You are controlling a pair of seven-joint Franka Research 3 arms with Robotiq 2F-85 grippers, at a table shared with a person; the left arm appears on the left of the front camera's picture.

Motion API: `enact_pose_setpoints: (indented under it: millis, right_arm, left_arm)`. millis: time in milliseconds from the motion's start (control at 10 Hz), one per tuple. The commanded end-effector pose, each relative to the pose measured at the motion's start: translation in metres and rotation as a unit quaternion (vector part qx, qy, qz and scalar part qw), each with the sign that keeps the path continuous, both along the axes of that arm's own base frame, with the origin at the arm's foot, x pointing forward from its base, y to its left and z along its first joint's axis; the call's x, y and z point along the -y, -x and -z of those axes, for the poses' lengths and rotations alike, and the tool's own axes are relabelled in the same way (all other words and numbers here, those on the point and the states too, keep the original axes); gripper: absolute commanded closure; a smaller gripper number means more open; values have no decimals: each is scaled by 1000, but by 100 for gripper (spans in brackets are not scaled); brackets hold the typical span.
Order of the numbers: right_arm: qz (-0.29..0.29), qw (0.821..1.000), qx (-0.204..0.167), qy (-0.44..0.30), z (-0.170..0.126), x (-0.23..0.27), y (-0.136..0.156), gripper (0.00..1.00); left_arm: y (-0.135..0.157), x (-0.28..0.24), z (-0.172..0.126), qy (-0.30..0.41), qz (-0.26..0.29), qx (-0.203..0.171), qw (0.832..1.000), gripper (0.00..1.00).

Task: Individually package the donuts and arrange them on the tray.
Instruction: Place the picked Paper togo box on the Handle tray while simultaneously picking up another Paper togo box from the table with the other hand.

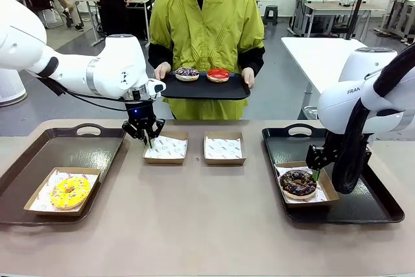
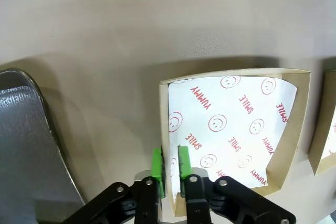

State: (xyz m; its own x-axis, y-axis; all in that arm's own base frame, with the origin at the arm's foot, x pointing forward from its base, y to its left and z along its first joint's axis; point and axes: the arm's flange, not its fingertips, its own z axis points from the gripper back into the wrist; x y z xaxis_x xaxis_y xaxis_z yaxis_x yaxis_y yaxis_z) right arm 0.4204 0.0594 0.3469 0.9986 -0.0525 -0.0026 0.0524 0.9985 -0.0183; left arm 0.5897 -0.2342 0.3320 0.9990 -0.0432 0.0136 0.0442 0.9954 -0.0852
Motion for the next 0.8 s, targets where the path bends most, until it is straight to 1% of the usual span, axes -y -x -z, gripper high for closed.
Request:
enact_pose_setpoints:
  millis: [0, 500, 600, 700]
  right_arm:
    - [-5, 1000, -6, -10, -2, 1, -2, 0]
    - [-4, 1000, -13, -15, -2, 5, -1, 0]
    - [-4, 1000, -9, -17, -3, 7, 0, 0]
    - [-2, 999, -5, -34, -7, 11, 3, 0]
  left_arm:
    - [-4, 3, -3, 2, -15, -10, 1000, 100]
    - [-4, 2, -5, -2, -17, -13, 1000, 100]
    - [-4, 2, -5, -6, -16, -10, 1000, 100]
    - [-4, 2, -10, -3, -12, -22, 1000, 100]
